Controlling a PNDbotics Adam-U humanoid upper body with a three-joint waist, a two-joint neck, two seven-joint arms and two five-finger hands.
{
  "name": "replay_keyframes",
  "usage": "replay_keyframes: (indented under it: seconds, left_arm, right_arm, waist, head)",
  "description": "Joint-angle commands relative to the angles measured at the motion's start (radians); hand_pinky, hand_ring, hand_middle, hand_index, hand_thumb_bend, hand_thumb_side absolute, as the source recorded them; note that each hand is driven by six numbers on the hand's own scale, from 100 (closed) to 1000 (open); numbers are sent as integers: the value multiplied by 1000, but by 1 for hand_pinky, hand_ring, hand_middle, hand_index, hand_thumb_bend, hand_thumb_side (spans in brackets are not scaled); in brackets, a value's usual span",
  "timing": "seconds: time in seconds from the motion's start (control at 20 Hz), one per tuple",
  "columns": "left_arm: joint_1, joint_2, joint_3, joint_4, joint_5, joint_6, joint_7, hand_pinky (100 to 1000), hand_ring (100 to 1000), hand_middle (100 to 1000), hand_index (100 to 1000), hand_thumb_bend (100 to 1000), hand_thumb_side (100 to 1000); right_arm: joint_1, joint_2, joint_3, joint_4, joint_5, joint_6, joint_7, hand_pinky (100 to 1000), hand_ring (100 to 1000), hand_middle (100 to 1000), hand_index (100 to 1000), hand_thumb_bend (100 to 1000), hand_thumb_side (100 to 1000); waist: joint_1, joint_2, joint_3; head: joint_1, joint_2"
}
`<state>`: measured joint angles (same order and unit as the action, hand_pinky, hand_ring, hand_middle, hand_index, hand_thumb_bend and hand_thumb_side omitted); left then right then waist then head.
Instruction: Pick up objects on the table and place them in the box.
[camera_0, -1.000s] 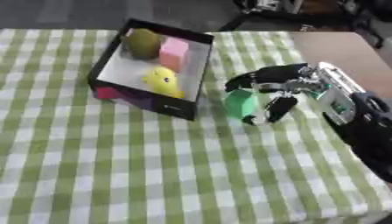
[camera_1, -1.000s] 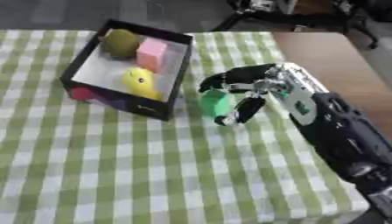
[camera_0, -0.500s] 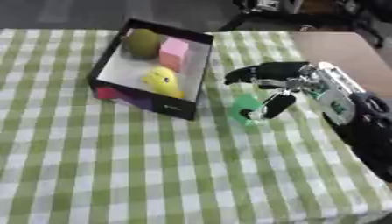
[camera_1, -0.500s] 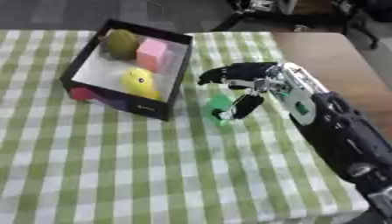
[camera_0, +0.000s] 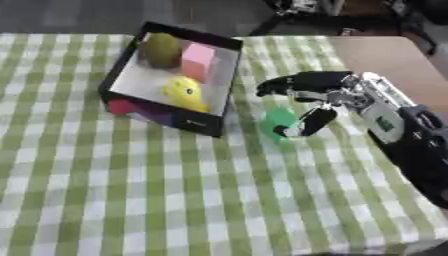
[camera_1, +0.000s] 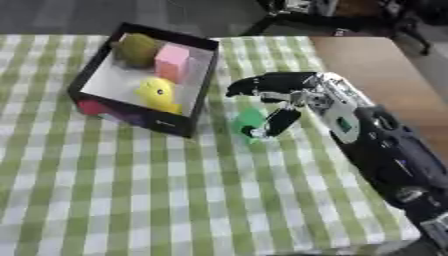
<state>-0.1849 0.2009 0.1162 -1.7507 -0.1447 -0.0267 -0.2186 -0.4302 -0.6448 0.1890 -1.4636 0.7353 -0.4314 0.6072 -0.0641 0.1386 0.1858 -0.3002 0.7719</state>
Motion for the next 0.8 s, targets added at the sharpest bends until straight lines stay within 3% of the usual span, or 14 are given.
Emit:
replay_keyframes:
  seconds: [0.05,0.35,0.45,0.5,0.6,0.65,0.8]
  left_arm:
    - [-7,9,3,-13,3,-1,-1,648,607,624,916,118,1000]
    - [-6,9,3,-13,3,-1,-1,647,607,624,917,118,1000]
    - [-6,9,3,-13,3,-1,-1,647,607,624,917,118,1000]
    - [-6,9,3,-13,3,-1,-1,647,607,624,917,118,1000]
    - [-6,9,3,-13,3,-1,-1,647,607,625,917,118,1000]
    - [-6,8,3,-13,3,-1,-1,647,607,625,917,118,1000]
    - [-6,9,3,-13,3,-1,-1,647,607,625,917,118,1000]
  right_arm:
    - [-9,-20,-7,5,9,-9,34,902,952,978,1000,252,539]
    - [-8,-18,-16,23,21,-8,80,849,871,920,957,189,422]
    - [-10,-18,-19,24,24,-6,73,823,822,874,924,131,315]
    - [-11,-18,-20,25,26,-5,68,822,818,870,921,125,302]
    - [-14,-19,-20,28,34,-6,59,800,773,828,880,100,123]
    - [-17,-19,-21,30,38,-8,53,790,754,808,862,100,100]
    - [-25,-22,-26,32,44,-13,24,754,649,632,728,100,100]
  waist:
    - [14,-25,-1]
    - [14,-25,-1]
    - [14,-26,0]
    - [14,-26,0]
    - [13,-26,0]
    - [13,-26,1]
    - [12,-26,1]
  head:
    - [-3,-2]
    - [-4,-2]
    - [-4,-2]
    - [-4,-2]
    - [-5,-2]
    - [-5,-2]
    - [-5,-2]
